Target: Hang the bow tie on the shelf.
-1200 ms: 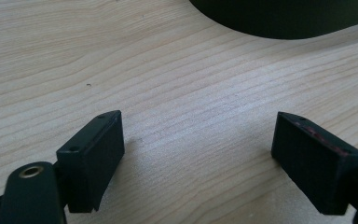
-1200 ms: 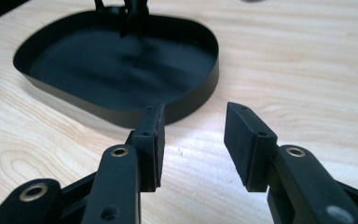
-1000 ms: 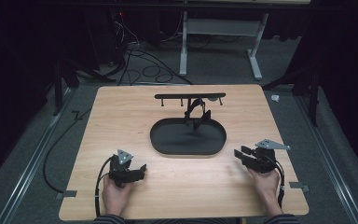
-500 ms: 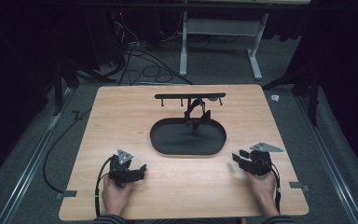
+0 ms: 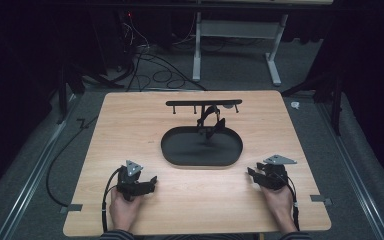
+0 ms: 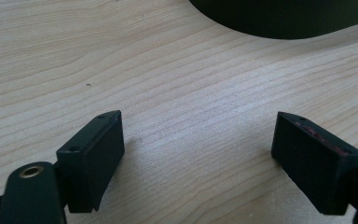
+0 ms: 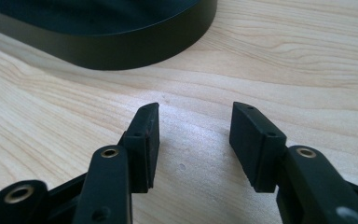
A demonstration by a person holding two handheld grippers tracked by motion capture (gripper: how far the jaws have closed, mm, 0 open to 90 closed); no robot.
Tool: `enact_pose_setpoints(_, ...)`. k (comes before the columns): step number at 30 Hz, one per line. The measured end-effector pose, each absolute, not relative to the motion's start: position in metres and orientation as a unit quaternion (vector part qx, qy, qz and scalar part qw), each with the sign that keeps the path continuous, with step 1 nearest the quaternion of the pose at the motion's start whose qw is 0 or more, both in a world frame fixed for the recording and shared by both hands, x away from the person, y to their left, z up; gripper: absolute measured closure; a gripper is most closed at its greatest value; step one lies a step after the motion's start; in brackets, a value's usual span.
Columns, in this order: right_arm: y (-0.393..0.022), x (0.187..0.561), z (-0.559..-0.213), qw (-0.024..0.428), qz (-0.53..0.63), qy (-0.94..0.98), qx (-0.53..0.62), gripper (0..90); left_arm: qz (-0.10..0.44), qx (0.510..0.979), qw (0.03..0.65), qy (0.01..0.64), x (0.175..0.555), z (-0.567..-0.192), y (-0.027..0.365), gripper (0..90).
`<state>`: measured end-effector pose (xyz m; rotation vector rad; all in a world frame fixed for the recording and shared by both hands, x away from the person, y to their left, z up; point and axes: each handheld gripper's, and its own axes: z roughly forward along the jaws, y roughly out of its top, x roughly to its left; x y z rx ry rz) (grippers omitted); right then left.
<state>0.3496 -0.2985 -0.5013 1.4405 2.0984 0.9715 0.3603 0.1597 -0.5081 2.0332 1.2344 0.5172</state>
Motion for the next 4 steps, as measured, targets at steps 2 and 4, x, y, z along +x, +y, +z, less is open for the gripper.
enact_pose_setpoints(2, -0.2958, 0.3489, -0.5015, 0.217, 0.340, 0.759, 0.511, 52.9, 0.199, 0.784, 0.346, 0.476, 0.3603, -0.5081, 0.1597, 17.5)
enact_pose_setpoints(4, -0.2924, 0.3479, -0.5016, 0.229, 0.331, 0.765, 0.504, 52.4, 0.199, 0.784, 0.346, 0.476, 0.3602, -0.5080, 0.1597, 17.4)
